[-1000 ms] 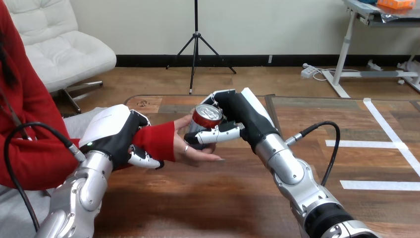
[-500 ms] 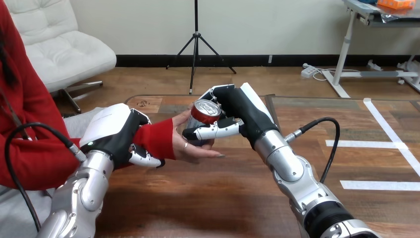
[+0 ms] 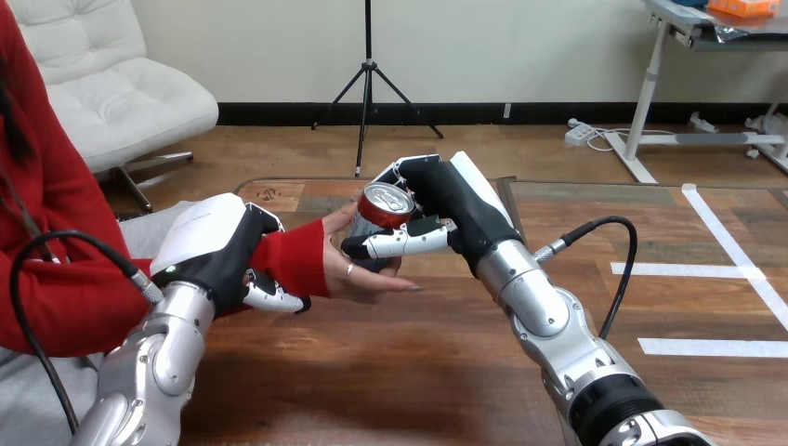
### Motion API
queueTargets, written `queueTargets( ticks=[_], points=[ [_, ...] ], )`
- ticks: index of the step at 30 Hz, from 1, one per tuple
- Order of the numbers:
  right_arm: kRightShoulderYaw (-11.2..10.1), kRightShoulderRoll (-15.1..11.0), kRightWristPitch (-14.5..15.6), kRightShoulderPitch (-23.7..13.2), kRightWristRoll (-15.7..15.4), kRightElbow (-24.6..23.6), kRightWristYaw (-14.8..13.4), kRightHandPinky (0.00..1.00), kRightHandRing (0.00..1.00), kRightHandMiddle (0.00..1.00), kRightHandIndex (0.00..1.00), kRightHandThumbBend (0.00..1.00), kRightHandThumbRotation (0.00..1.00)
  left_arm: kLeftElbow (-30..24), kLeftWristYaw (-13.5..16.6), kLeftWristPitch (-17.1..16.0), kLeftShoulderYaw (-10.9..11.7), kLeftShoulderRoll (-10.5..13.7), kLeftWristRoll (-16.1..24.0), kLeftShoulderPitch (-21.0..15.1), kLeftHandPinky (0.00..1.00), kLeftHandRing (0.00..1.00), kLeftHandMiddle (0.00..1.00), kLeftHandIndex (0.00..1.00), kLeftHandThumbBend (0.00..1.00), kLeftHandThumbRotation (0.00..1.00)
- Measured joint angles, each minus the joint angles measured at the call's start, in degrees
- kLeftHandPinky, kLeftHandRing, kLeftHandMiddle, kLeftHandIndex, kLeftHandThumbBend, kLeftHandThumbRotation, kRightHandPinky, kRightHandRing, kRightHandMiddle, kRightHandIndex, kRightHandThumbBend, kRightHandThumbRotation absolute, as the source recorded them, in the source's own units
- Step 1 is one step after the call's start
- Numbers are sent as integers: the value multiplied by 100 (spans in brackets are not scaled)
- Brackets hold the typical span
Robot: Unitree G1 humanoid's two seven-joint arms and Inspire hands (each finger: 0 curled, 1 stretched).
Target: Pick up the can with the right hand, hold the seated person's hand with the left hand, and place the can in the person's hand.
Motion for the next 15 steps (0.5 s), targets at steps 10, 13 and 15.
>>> queueTargets(
  ticks=[10, 13, 15],
  points=[
    [-8, -7, 187, 0, 30, -110, 136, 42, 49, 53, 54, 85, 18, -1, 63, -3, -3, -2, 25, 0, 34, 42, 48, 51, 70, 0],
    [-8, -8, 200, 0, 65, -124, 185, 44, 51, 54, 56, 85, 26, -2, 110, -9, -19, -2, 111, 0, 36, 45, 51, 53, 70, 1],
    [-8, -8, 205, 0, 91, -133, 221, 45, 54, 57, 59, 87, 34, -5, 150, -18, -29, -2, 199, 0, 39, 48, 53, 56, 70, 3]
  ],
)
